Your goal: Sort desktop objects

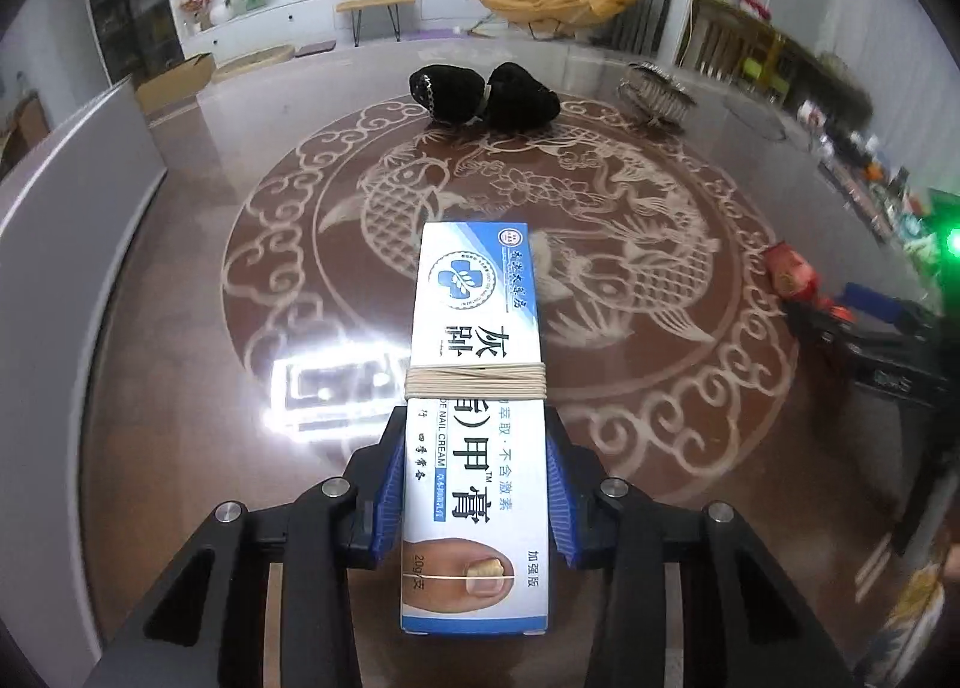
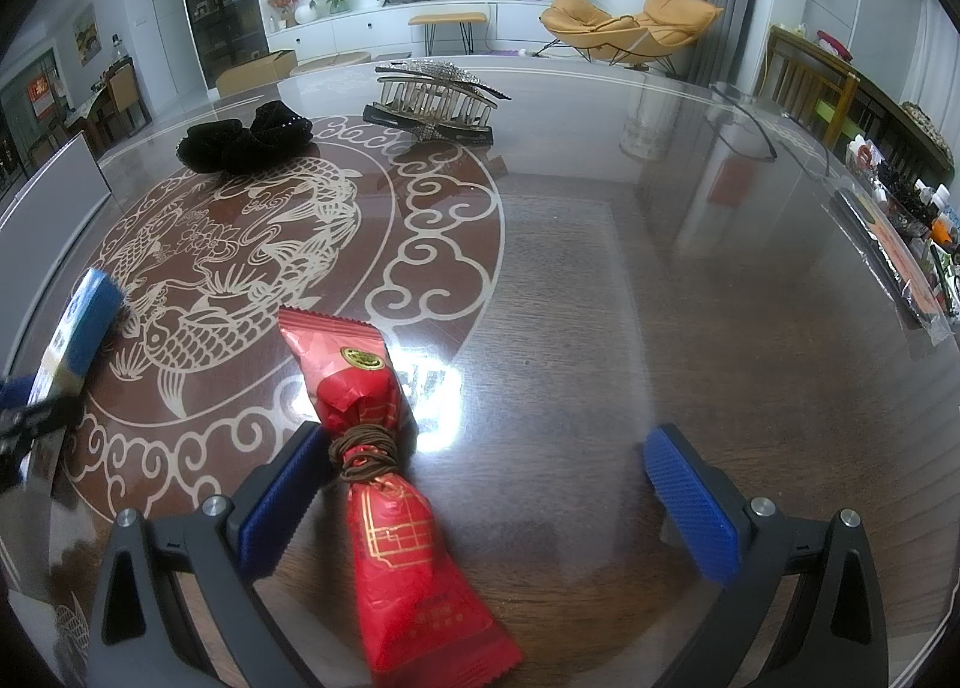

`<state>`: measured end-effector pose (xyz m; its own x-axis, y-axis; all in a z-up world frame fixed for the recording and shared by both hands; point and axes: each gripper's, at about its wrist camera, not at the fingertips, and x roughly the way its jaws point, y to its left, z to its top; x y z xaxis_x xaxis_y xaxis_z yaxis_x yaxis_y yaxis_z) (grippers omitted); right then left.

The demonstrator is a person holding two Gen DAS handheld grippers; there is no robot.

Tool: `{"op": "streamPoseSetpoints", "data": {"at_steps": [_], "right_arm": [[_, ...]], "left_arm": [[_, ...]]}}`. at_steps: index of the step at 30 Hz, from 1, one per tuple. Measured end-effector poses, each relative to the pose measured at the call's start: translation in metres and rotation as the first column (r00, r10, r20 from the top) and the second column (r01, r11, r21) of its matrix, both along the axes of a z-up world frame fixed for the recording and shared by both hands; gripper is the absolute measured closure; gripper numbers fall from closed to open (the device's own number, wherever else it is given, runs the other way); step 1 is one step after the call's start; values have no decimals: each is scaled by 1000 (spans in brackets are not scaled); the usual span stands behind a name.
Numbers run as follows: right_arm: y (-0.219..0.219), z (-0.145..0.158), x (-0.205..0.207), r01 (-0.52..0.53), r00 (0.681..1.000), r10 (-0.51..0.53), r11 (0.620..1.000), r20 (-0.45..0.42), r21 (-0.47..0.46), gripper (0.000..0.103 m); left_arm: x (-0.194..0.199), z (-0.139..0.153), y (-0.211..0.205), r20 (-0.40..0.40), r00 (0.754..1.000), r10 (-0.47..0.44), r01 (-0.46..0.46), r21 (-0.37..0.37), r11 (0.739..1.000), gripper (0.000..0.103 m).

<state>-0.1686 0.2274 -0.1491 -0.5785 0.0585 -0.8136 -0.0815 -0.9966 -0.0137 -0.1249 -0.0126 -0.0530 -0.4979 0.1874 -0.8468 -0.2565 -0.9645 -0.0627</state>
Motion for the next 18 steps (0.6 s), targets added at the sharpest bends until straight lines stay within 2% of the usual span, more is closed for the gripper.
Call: {"op": "streamPoseSetpoints", "data": {"at_steps": [6,9,11,12,14,17,18], "right_arm": [[-3,4,3,0,1000,0,1000,0,0,0],[-6,-1,3,-1,1000,1,1000,5,-2,0],[-2,2,-2,-54,997,54,999,52,-8,0],[-1,17,-7,-74,995,75,997,61,-11,0],[-1,18,-9,-136,988,139,990,62,-48,2],[0,16,-6,-199,976,203,978,76,-56,17],[-11,26,1,-214,973,218,975,77,-55,28]], "left_arm": [[50,2,-20,-31,998,47,-45,73,996,63],[66,4,-25,-38,998,42,-39,82,996,63],[75,6,-30,-40,999,36,-32,91,995,63],[79,7,-32,-42,999,35,-31,97,995,63],[86,9,-38,-42,998,37,-32,115,993,63],[90,10,-42,-43,998,45,-39,136,990,63],[91,11,-43,-44,998,46,-40,140,989,63]]}}
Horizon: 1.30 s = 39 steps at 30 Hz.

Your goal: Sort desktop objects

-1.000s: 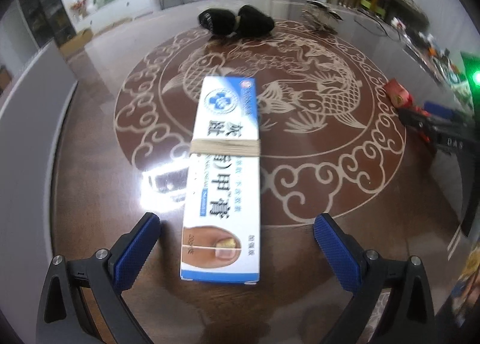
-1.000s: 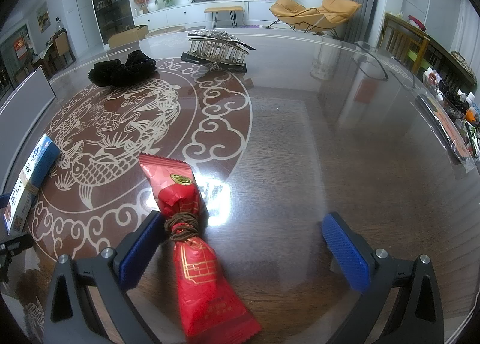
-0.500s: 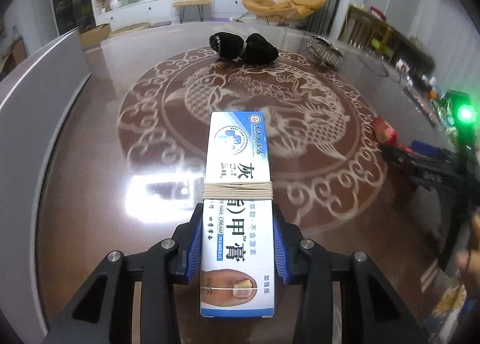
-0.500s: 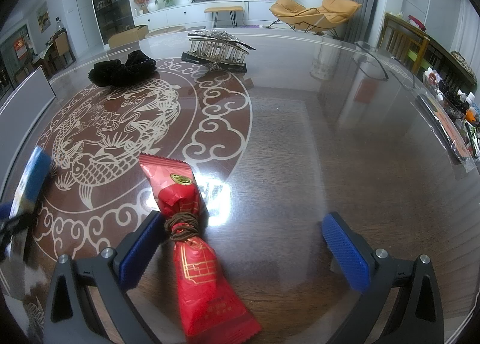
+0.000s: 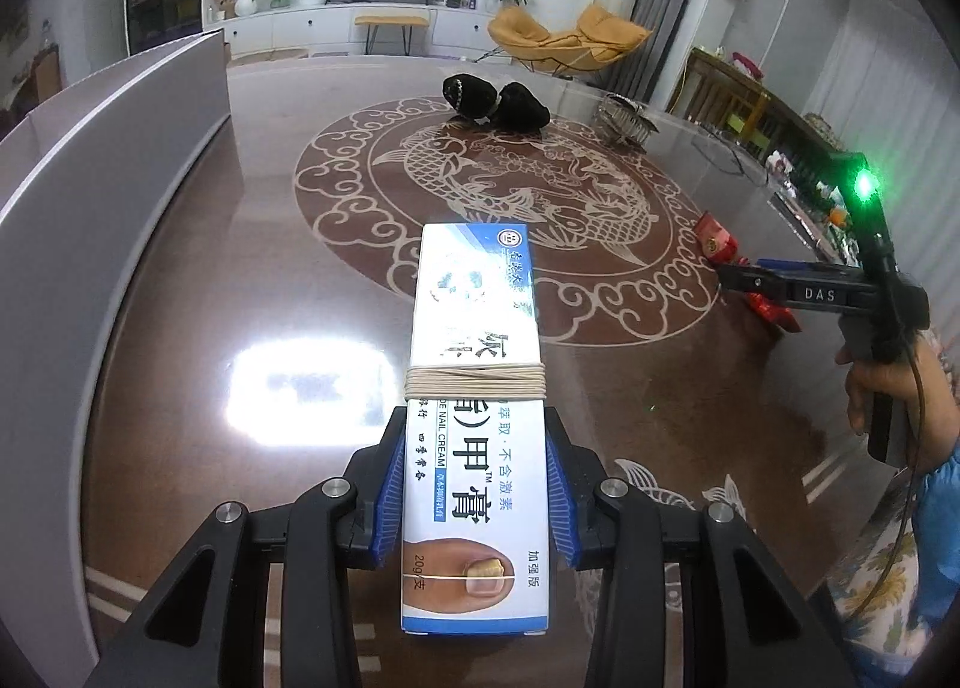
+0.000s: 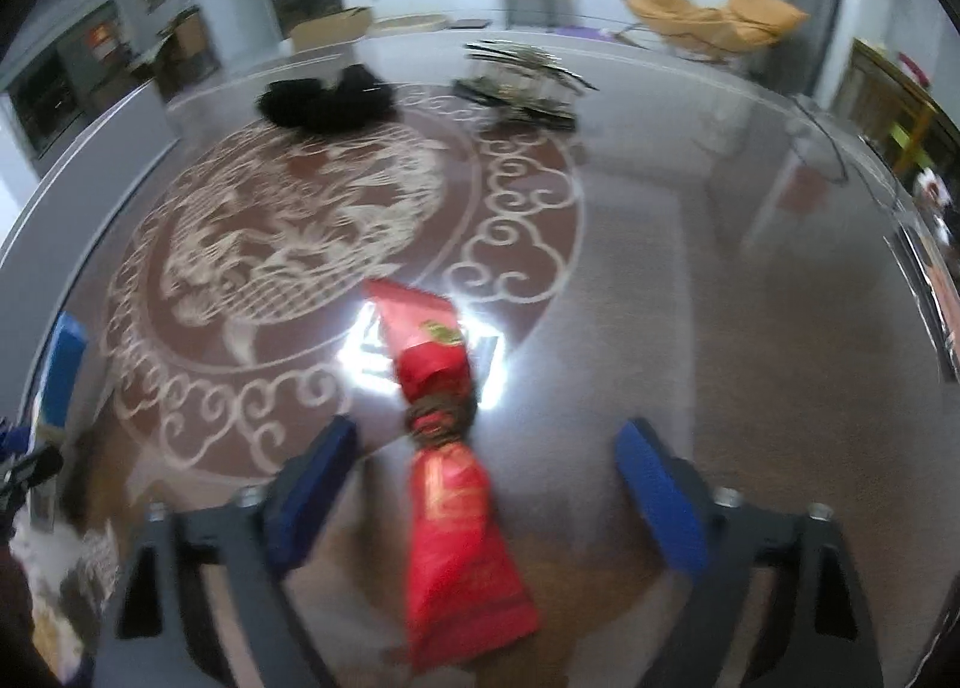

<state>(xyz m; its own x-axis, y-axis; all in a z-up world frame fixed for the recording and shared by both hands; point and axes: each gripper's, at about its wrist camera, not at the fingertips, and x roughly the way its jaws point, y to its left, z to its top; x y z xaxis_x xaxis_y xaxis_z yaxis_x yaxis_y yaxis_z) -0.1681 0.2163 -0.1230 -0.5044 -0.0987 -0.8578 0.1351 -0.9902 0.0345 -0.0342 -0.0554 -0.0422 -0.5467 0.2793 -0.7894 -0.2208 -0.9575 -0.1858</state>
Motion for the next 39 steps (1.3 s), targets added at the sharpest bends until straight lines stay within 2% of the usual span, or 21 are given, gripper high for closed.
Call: {"op": "streamPoseSetpoints", "data": {"at_steps": [2,3,4,8,14,17,22,25,27,30,33,36,39], "right_arm": [[-11,4,-4,-46,999,46,999,18,4,49],[-12,0,-6,-70,997,70,998,45,1,70],[-15,9,3,-71,996,70,997,50,11,79],[-26,23,17,-65,996,66,998,59,-26,79],[-61,81,32,-102,995,98,983,-36,-150,79],[-92,113,34,-163,985,146,961,-91,-223,79],[-176,153,31,-315,948,275,890,-163,-331,79],[-238,171,29,-407,913,359,825,-193,-392,79],[-275,179,30,-454,891,403,787,-207,-418,79],[-336,182,28,-515,856,470,738,-216,-437,79],[-401,172,26,-560,822,535,698,-195,-446,79],[-449,146,22,-572,809,570,704,-147,-421,79],[-481,119,20,-559,812,576,718,-98,-415,79]], "left_arm": [[2,2,-2,-6,1000,-1,1,5,1000,63],[3,3,-2,-9,1000,0,0,6,1000,63],[5,4,-4,-11,1000,1,-1,13,1000,63],[13,17,-16,-23,1000,20,-19,80,997,63],[26,63,-48,-89,994,65,-49,174,984,63],[32,91,-79,-132,985,107,-79,200,977,63],[43,124,-159,-169,958,232,-199,194,961,63],[48,129,-204,-171,935,312,-287,154,945,63],[48,127,-240,-152,916,372,-353,137,925,63],[48,117,-281,-127,891,437,-427,96,899,63],[47,103,-310,-82,873,481,-475,76,876,63],[41,87,-322,-44,869,493,-491,54,870,63],[37,75,-326,-23,873,488,-487,24,873,63]]}}
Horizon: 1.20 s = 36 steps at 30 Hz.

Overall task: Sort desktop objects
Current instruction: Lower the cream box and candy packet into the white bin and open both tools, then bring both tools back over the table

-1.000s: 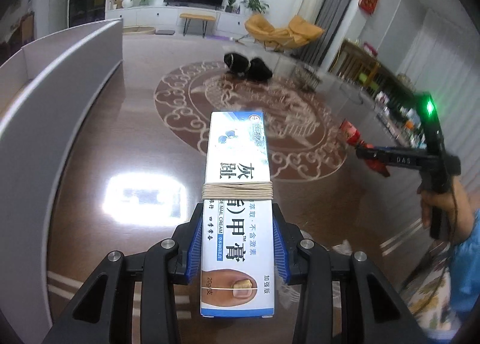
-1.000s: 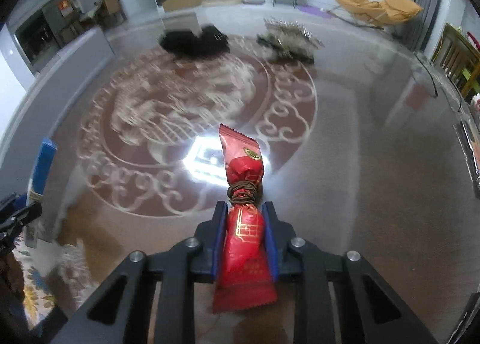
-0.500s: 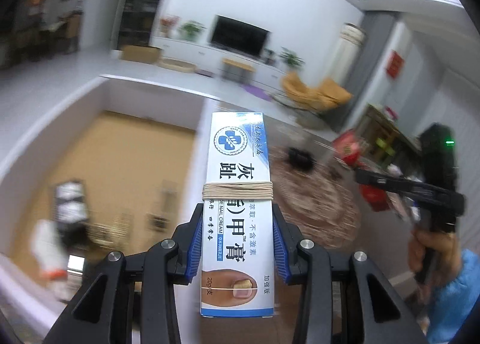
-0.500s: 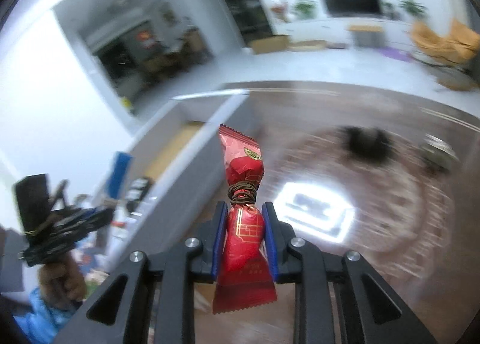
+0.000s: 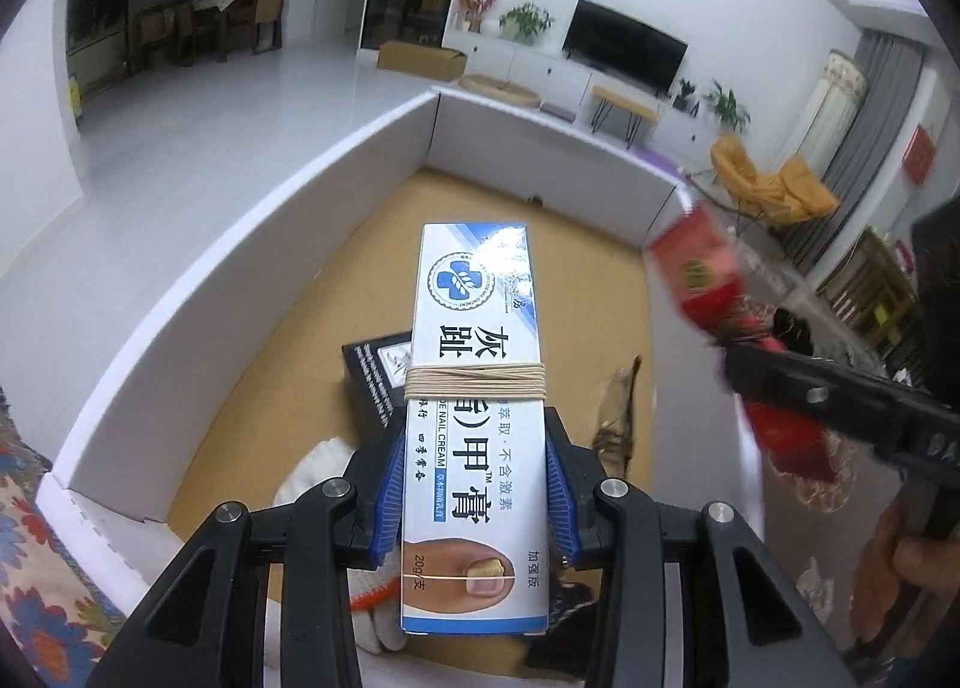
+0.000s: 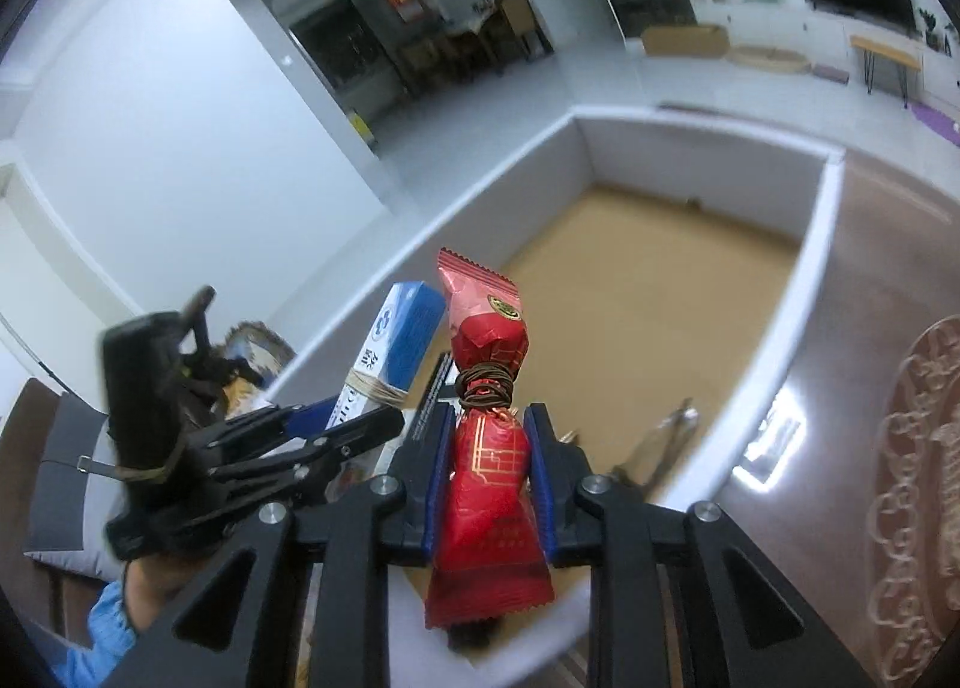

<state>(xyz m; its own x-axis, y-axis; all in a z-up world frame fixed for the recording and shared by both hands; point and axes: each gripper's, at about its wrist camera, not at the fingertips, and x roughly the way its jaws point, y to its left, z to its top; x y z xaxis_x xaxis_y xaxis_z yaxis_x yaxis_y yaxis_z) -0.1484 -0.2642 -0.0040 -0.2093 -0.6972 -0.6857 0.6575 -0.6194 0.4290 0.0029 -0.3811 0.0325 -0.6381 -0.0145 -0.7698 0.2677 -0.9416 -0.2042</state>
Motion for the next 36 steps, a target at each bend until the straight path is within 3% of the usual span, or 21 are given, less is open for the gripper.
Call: {"op": "streamPoseSetpoints", "data": {"at_steps": [3,4,7,8,13,16,18,21,24,27,30,33,36], "right_arm": [[-18,-20,-5,4,1000,-4,1000,28,16,73],[-26,-26,-5,2,999,-3,999,37,40,63],[-29,-22,2,-3,1000,3,999,-9,43,41],[-22,-19,4,-4,999,5,999,-34,32,38],[35,10,14,73,980,-79,997,-185,-36,19],[88,9,16,189,943,-191,981,-271,-35,6],[126,-1,17,269,911,-251,963,-326,9,5],[194,-28,14,380,876,-302,912,-376,154,5],[268,-61,14,474,852,-369,844,-371,251,5],[330,-75,21,555,818,-450,782,-359,285,5],[378,-86,23,614,785,-520,727,-337,308,5],[414,-96,23,645,763,-562,685,-319,338,5],[441,-110,21,655,755,-583,669,-298,352,5]], "left_arm": [[-3,-10,1,45,999,23,-21,-50,999,62],[-3,-12,0,60,997,45,-40,-76,996,61],[1,-12,-2,47,995,84,-80,-87,993,29],[6,-8,-2,16,996,90,-88,-77,993,25],[17,12,18,-42,996,84,-89,-114,990,24],[21,26,48,-85,996,31,-42,-133,990,24],[19,37,80,-115,993,-34,16,-147,989,24],[25,52,131,-159,976,-150,126,-152,980,21],[30,66,187,-199,943,-268,243,-145,959,10],[24,65,243,-193,904,-380,361,-127,924,3],[6,39,289,-135,892,-431,417,-117,901,3],[-17,-1,319,-61,895,-441,435,-92,896,3],[-42,-44,345,29,902,-432,432,-84,898,3]]}}
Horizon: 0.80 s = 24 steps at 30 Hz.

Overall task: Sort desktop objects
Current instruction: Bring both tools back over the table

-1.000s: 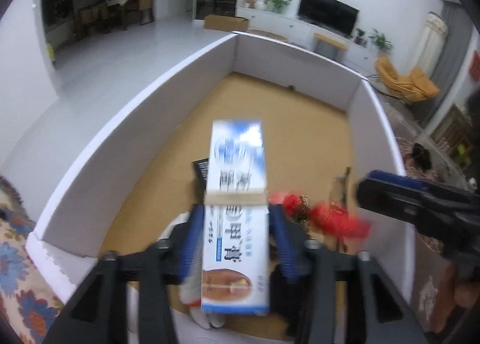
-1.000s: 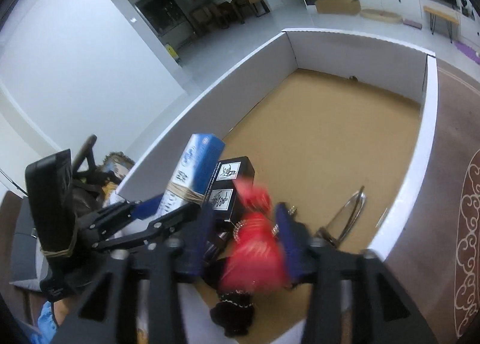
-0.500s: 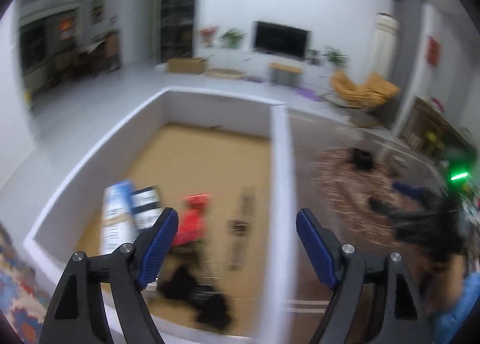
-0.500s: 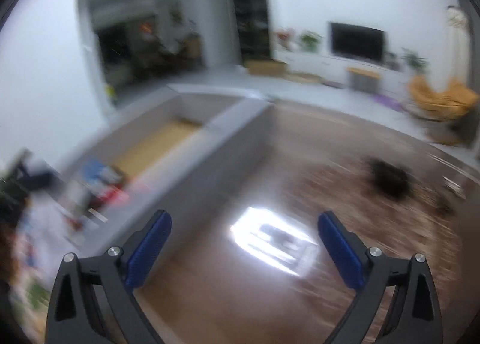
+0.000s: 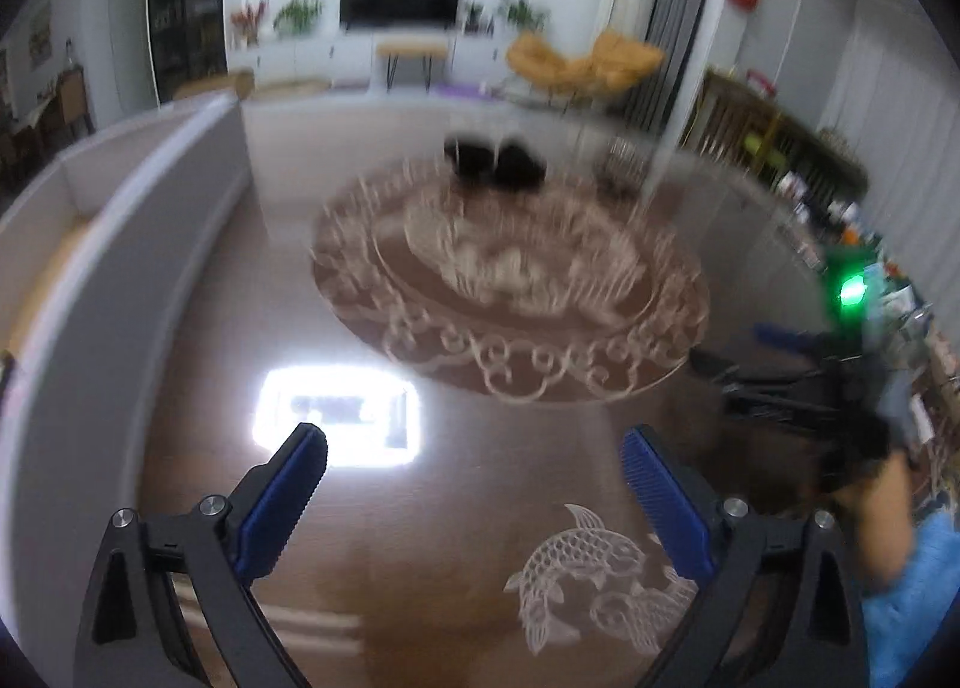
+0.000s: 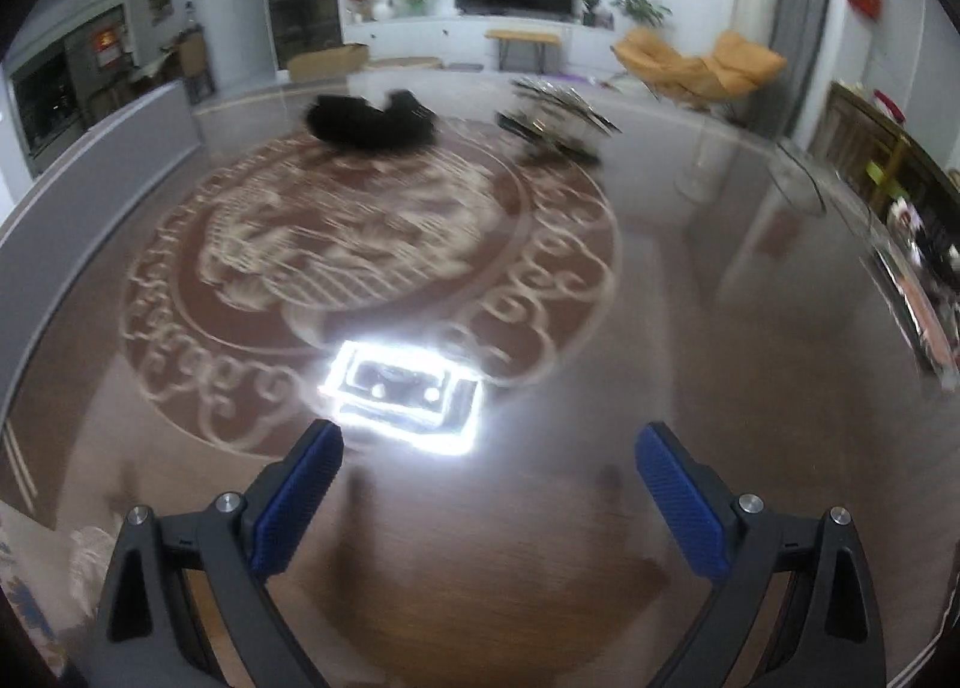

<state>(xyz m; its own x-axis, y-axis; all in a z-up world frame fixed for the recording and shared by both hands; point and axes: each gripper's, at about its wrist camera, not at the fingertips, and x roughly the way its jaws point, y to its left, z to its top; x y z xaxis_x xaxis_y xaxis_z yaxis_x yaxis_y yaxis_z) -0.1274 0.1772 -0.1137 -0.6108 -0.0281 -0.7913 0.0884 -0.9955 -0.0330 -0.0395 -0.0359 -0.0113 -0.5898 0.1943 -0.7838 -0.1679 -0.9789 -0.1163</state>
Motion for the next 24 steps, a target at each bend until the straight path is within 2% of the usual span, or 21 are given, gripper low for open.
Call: {"op": "streamPoseSetpoints", "data": {"at_steps": [4,7,14,24], "right_arm": [[17,-8,-2,27,999,-26,998,26,-48,5],[13,-13,-4,36,998,-35,999,50,-18,0],[20,-15,-4,104,994,-103,994,48,-18,0],[22,-17,-6,128,991,-127,992,48,-17,0]], "left_arm": [[-19,-31,27,27,1000,14,-13,-48,999,3],[-41,-42,43,21,1000,24,-22,-64,998,3],[-74,-55,58,13,999,37,-35,-111,993,3],[-74,-58,58,19,998,55,-52,-125,991,0]]}}
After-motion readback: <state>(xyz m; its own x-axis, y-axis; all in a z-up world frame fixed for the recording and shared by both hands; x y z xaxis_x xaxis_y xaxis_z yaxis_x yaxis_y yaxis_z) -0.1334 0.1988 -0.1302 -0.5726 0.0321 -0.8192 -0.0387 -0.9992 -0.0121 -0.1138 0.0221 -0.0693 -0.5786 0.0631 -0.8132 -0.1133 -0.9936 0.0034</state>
